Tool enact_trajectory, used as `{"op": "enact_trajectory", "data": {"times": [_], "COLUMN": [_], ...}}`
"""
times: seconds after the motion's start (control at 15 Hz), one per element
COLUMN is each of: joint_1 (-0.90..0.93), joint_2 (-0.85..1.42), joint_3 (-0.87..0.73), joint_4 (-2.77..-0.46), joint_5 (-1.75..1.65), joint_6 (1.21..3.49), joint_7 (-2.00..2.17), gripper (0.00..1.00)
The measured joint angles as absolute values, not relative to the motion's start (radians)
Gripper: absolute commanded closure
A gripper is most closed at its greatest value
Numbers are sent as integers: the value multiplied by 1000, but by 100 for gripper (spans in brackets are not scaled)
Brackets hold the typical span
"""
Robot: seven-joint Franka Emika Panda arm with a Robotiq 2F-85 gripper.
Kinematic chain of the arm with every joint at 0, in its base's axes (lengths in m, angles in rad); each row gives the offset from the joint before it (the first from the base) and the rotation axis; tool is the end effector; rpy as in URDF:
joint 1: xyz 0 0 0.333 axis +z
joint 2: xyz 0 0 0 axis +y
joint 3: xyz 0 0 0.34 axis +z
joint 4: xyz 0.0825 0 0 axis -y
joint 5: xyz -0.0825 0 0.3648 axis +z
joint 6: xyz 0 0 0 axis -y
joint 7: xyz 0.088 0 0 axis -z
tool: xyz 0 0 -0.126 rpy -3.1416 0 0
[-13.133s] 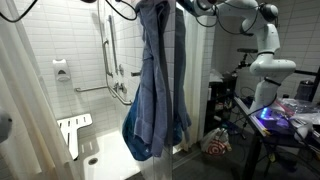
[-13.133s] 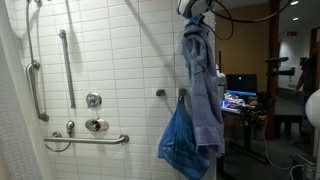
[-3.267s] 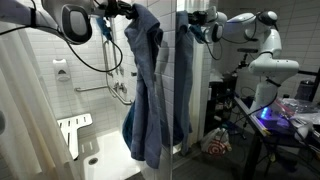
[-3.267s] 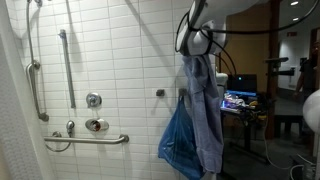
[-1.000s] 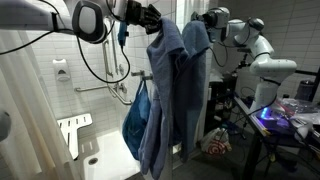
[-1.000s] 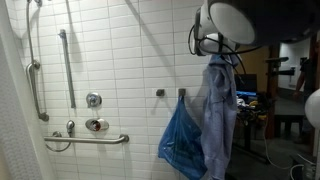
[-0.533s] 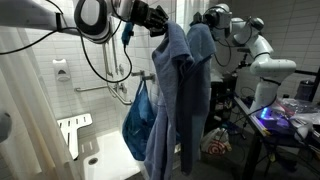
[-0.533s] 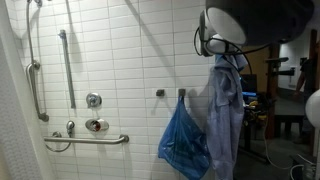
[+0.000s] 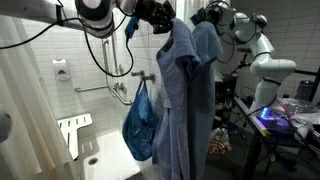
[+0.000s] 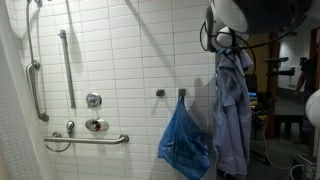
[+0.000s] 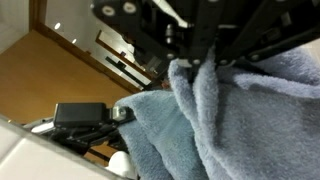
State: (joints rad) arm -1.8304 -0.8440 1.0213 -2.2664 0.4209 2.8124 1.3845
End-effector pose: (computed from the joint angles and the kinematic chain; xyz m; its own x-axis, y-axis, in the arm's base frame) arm 0.4158 -0.2385 0.6297 -0.7527 -0.5019 0.4261 -0.5747 0.1853 -0.7971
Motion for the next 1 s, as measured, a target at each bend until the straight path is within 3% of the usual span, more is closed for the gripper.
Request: {"op": "enact_trajectory", "data": {"times": [0.53,1.0], "joint_1": [-1821,-1703], "joint_2": [-665,-474], "joint_3": [990,923], "joint_4": [-2167,-2071], "joint_5": [263,79], "joint_6": [2746,2673], "joint_7": [1486,1483], "gripper": [99,99]}}
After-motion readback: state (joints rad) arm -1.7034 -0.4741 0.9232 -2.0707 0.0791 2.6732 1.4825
